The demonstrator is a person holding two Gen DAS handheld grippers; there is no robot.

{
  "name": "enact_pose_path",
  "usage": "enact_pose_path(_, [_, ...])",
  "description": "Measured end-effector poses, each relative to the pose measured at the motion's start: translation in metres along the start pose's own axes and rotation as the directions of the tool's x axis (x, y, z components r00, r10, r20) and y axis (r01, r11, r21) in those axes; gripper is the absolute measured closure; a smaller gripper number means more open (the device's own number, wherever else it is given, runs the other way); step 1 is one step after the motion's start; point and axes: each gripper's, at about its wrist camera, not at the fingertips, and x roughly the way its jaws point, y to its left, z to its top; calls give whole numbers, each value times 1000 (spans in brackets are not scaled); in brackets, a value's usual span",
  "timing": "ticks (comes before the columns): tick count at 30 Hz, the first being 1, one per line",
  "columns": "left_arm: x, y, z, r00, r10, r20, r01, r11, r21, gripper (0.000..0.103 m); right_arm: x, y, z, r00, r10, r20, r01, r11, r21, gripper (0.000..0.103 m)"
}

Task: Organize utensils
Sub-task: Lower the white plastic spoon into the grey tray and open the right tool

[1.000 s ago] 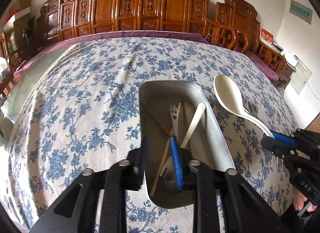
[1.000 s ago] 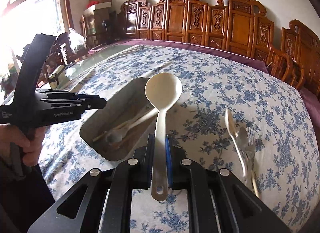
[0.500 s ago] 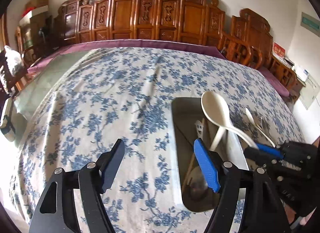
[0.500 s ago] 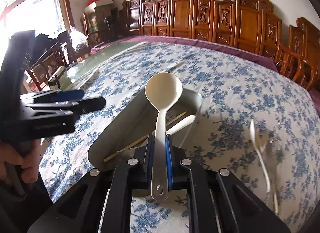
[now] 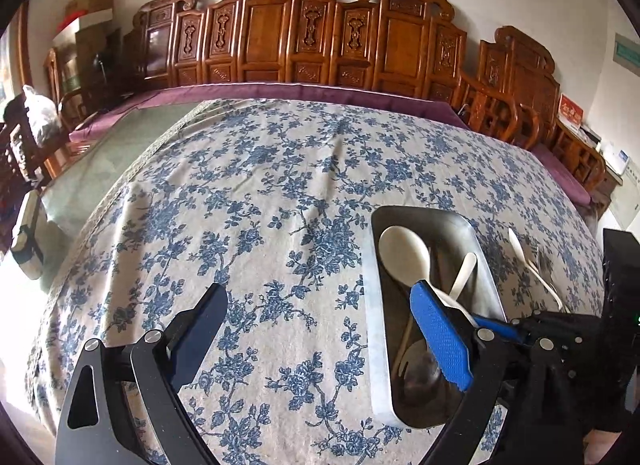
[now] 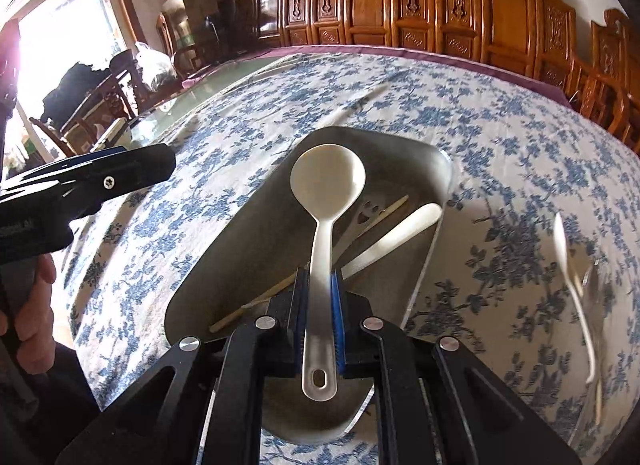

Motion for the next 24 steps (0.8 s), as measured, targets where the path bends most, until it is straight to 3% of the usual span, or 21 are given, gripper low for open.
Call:
enact_pose_path(15, [1, -1, -1, 1000, 1, -7, -1, 1000, -1, 14, -18, -1, 2, 996, 65, 55, -65, 998, 9, 86])
enact_pose_path(24, [1, -11, -1, 1000, -26, -14, 26, 1000, 15, 14, -71, -37, 2, 992, -4, 127, 4, 1000, 5, 86])
